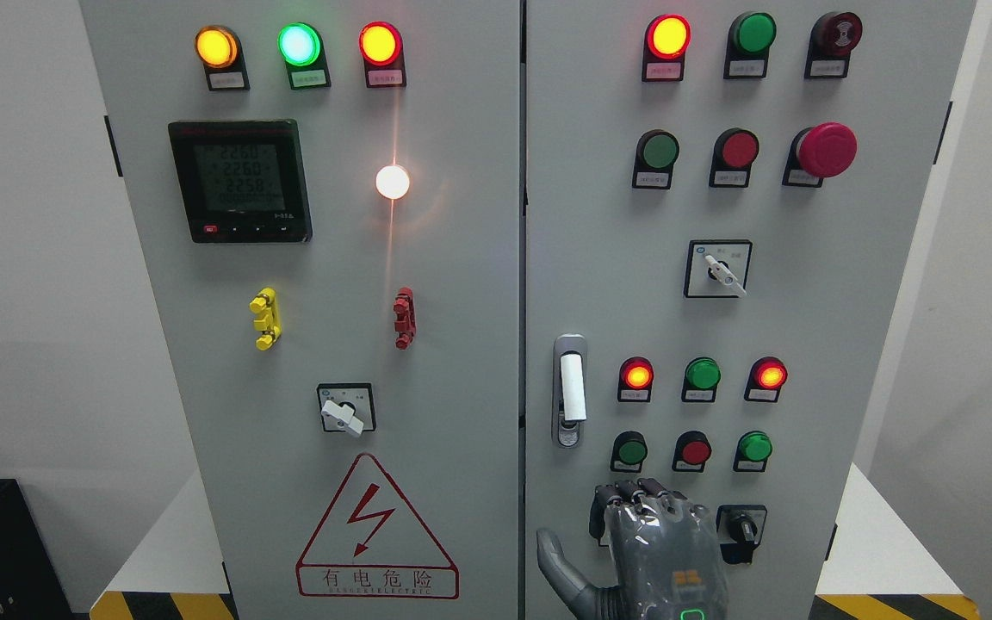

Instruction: Release door handle

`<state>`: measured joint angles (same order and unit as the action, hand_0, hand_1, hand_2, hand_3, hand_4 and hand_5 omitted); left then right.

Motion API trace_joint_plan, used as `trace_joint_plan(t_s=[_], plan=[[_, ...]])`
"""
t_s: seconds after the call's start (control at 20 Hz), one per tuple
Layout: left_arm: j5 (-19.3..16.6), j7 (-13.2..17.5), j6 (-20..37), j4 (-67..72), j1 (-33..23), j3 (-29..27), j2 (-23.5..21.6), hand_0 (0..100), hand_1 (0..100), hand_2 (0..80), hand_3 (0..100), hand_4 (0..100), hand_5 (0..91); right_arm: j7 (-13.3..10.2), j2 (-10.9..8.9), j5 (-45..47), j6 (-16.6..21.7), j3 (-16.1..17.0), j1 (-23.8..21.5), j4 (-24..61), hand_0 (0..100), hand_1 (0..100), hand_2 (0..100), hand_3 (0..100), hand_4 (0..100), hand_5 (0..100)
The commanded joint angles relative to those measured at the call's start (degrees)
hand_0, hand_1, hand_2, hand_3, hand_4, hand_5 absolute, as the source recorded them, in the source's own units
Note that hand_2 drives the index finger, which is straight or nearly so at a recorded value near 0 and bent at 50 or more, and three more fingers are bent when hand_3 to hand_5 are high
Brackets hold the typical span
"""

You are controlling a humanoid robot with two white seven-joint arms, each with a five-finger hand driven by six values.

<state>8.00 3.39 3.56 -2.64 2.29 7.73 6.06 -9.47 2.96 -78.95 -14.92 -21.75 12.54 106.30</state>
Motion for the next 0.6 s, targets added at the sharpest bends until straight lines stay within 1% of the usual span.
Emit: trace_joint_plan(t_s=[0.0, 0.15, 0.3, 0.35, 0.45, 0.55], plan=[[0.0, 0.0, 0.0, 0.0, 0.0, 0.0, 0.0, 12, 56, 0.0, 0, 0, 0.0, 0.9, 0.03, 0.0, 0.1, 0.7, 1.0, 1.4, 24, 16, 93, 100, 90, 96], [0.0, 0.0, 0.0, 0.0, 0.0, 0.0, 0.0, 12, 56, 0.0, 0, 0, 0.0, 0.9, 0.2, -0.2, 0.0, 0.9, 1.9, 1.3, 24, 16, 97, 100, 93, 99], [0.0, 0.0, 0.0, 0.0, 0.0, 0.0, 0.0, 12, 56, 0.0, 0, 0, 0.0, 1.0, 0.47, -0.3, 0.0, 0.8, 2.7, 1.3, 23, 16, 99, 100, 94, 100], [0.0, 0.0, 0.0, 0.0, 0.0, 0.0, 0.0, 12, 56, 0.0, 0, 0, 0.0, 1.3, 0.55, -0.4, 0.0, 0.8, 3.0, 1.2, 23, 16, 99, 100, 94, 100], [0.0, 0.0, 0.0, 0.0, 0.0, 0.0, 0.0, 12, 56, 0.0, 0, 0, 0.0, 2.6, 0.73, -0.6, 0.0, 0.8, 3.6, 1.2, 22, 17, 100, 100, 95, 100], [0.0, 0.0, 0.0, 0.0, 0.0, 0.0, 0.0, 12, 56, 0.0, 0, 0, 0.0, 2.7, 1.08, -0.8, -0.2, 0.8, 5.0, 0.9, 22, 18, 100, 100, 95, 100]])
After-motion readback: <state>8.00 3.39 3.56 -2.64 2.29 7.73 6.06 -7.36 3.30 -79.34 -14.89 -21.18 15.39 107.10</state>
